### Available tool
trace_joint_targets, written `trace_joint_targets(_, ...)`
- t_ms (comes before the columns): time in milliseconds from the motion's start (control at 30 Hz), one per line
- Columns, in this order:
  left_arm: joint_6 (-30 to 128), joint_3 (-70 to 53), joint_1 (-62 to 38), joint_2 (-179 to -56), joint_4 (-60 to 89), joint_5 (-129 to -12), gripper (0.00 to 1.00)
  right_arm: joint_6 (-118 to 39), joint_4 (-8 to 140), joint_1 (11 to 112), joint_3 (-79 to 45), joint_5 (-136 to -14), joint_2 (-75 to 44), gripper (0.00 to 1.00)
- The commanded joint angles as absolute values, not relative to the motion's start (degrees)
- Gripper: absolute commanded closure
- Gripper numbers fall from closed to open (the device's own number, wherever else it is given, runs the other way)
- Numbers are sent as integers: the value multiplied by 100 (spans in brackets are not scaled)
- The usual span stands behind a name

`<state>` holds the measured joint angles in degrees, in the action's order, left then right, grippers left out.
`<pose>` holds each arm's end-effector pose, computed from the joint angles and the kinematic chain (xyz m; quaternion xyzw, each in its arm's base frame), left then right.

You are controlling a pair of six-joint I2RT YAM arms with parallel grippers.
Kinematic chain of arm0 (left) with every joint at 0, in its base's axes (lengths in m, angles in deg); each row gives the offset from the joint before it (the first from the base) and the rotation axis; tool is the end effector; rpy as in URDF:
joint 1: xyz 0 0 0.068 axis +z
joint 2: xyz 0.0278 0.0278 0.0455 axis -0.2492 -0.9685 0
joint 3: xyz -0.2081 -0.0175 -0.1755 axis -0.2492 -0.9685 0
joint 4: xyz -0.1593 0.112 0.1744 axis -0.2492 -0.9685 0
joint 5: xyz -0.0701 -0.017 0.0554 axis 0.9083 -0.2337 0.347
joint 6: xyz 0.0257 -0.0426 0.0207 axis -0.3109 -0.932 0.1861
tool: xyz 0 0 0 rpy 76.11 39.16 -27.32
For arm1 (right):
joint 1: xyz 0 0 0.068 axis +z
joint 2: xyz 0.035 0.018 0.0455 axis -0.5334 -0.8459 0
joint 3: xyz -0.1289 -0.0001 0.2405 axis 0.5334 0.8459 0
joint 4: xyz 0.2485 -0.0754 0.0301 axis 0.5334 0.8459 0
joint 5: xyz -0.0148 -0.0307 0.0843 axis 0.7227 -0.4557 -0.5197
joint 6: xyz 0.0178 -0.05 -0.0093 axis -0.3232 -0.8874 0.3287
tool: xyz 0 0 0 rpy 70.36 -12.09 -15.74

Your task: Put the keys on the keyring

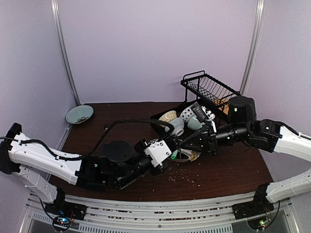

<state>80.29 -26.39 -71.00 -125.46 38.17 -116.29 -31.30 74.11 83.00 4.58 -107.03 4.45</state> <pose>0.0484 -0.3335 0.3021 0.4114 0.5950 -0.1551 0.6728 0.1347 0.2009 0.3472 -0.4259 0.6495 0.5355 0.3318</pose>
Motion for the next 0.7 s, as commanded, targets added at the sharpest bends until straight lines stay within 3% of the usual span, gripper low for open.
trace_joint_targets(0, 8179, -2650, -7065, -12412, 4285, -11724, 100, -3327, 7603, 8322, 535, -10927, 590, 100)
trace_joint_targets(667, 8278, -2587, -7214, -12564, 4404, -11713, 100, -2688, 6769, 8337, 578, -10639, 470, 100)
